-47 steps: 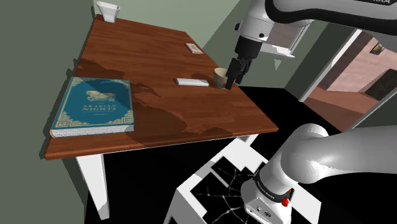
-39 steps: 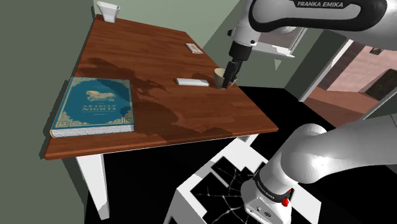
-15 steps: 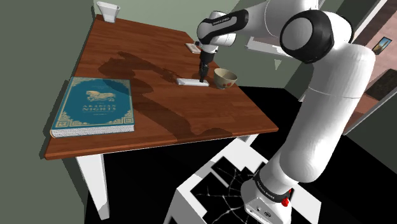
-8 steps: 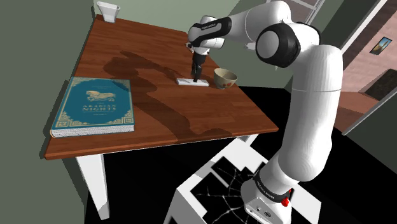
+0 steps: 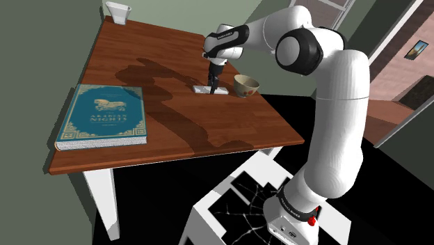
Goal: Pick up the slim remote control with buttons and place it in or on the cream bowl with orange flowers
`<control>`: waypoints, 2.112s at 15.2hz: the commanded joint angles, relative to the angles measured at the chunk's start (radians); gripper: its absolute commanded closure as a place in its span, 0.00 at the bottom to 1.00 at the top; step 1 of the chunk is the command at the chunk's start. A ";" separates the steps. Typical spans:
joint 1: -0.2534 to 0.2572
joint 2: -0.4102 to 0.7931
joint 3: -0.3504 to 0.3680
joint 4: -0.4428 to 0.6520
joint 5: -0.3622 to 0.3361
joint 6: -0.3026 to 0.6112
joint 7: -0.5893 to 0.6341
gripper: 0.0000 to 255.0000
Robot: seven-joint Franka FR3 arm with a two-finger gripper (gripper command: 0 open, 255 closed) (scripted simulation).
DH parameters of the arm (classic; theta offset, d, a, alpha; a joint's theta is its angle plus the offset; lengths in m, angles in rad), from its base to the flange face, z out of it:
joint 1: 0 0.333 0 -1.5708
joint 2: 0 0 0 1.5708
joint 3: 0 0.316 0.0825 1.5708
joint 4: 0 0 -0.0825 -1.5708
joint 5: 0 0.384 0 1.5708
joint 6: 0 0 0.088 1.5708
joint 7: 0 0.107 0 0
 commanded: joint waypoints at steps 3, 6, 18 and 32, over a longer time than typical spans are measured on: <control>0.000 0.000 0.000 -0.002 0.000 0.002 0.000 0.00; 0.000 0.000 0.000 -0.002 0.000 0.002 0.000 1.00; 0.002 -0.023 -0.004 0.018 -0.007 -0.041 0.004 1.00; 0.003 -0.080 -0.014 0.123 -0.026 -0.200 0.018 1.00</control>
